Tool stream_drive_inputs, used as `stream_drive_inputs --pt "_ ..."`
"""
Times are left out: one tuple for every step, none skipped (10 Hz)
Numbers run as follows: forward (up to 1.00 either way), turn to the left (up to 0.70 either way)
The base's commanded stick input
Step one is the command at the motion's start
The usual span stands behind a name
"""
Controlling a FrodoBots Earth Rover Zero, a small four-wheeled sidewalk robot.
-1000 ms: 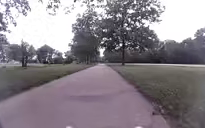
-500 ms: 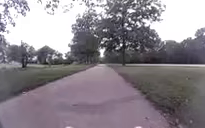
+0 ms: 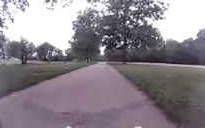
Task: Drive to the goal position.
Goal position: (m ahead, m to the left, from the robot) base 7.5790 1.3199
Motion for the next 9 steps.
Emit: stream_drive_inputs --pt "0.7 0.0" --pt "0.7 0.0" --pt "0.7 0.0" --pt "0.7 0.0" --pt "0.7 0.0" --pt "0.7 0.0" --pt "0.7 0.0" --pt "0.7 0.0" --pt "0.7 0.0"
